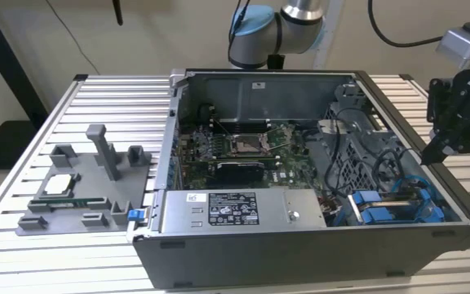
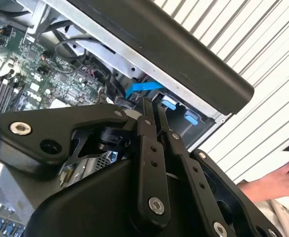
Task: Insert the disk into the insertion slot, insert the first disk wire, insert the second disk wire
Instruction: 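Insert the second disk wire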
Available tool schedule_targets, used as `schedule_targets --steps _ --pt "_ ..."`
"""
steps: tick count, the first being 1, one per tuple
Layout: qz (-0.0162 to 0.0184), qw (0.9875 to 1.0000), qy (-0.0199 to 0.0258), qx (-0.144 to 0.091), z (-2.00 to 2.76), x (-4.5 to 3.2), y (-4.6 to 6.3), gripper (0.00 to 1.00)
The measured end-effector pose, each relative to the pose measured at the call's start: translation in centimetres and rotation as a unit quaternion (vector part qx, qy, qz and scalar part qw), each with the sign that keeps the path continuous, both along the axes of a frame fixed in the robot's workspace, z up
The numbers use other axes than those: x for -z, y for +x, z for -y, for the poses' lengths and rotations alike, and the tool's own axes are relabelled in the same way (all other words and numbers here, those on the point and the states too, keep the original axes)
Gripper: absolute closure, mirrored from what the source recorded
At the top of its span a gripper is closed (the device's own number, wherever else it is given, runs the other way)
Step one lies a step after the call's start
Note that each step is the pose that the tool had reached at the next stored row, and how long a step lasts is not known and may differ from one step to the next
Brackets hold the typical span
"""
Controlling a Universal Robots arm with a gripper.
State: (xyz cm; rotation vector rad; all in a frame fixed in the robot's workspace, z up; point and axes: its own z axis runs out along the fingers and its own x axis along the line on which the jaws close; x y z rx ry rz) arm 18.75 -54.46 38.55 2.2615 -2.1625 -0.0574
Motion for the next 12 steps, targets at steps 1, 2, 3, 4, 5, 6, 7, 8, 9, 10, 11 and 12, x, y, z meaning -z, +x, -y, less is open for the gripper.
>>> schedule_targets --steps 1,2,3,4,5,6,7,8,9,10,11,12 --pt "0.0002 1.0000 0.0001 0.000 0.00 -0.07 -0.1 1.00" --pt "0.0005 1.0000 0.0002 0.000 0.00 -0.12 -0.2 1.00" --pt "0.0011 1.0000 0.0002 0.000 0.00 -0.17 -0.4 1.00" --pt "0.0017 1.0000 0.0001 0.000 0.00 -0.21 -0.6 1.00" --pt "0.0026 1.0000 0.0002 0.000 0.00 -0.22 -0.8 1.00" --pt "0.0034 1.0000 0.0002 0.000 0.00 -0.22 -1.0 1.00" --pt "0.0042 1.0000 0.0002 0.000 0.00 -0.22 -1.2 1.00" --pt "0.0052 1.0000 0.0002 0.000 0.00 -0.22 -1.4 1.00" --pt "0.0062 1.0000 0.0002 0.000 0.00 -0.23 -1.6 1.00" --pt "0.0071 1.0000 0.0003 0.000 0.00 -0.23 -1.8 1.00" --pt "0.0079 1.0000 0.0003 0.000 0.00 -0.26 -2.0 1.00" --pt "0.0086 1.0000 0.0003 0.000 -0.01 -0.29 -2.3 1.00"
